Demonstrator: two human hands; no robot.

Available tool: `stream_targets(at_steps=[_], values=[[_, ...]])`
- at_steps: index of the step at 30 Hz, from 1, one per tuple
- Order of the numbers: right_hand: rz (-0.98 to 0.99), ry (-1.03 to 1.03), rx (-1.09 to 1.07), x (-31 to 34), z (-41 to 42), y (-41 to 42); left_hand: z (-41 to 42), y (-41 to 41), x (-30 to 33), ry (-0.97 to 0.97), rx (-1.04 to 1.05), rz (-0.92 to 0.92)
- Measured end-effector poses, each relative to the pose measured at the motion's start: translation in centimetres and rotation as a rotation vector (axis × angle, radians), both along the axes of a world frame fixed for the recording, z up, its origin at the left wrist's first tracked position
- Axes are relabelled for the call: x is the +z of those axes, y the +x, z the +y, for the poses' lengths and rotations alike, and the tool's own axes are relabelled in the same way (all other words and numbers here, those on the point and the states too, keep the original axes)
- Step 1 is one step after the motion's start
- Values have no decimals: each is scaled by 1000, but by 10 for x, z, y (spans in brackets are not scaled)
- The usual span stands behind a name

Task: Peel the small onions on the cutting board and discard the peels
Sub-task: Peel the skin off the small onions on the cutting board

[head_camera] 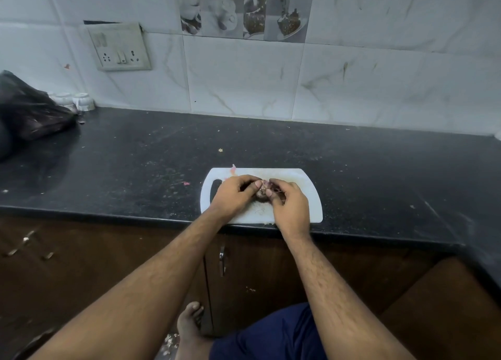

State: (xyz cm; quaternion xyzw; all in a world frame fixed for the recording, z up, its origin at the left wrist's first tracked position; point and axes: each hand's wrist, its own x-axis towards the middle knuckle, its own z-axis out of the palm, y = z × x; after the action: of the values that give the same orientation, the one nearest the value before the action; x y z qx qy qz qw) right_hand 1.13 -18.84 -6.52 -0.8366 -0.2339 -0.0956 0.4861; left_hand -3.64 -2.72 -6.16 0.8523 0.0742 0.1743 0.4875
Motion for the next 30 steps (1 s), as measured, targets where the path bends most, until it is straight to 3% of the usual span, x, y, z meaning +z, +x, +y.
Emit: stream_targets(at_steps=[6,11,15,22,30], values=[[-80,77,-27,-1,-1,-4,-6,-4,10,102,12,45],[-90,-43,-70,-2,2,-2,-6,2,10,129,91,77],[-41,-86,-155,-2,6,2,-3,-1,8,-46,55,59],[62,131,-346,5,2,8,11,1,2,-273,93,25],[-151,-222,-40,1,9,-8,-2,-2,6,-71,-40,63]])
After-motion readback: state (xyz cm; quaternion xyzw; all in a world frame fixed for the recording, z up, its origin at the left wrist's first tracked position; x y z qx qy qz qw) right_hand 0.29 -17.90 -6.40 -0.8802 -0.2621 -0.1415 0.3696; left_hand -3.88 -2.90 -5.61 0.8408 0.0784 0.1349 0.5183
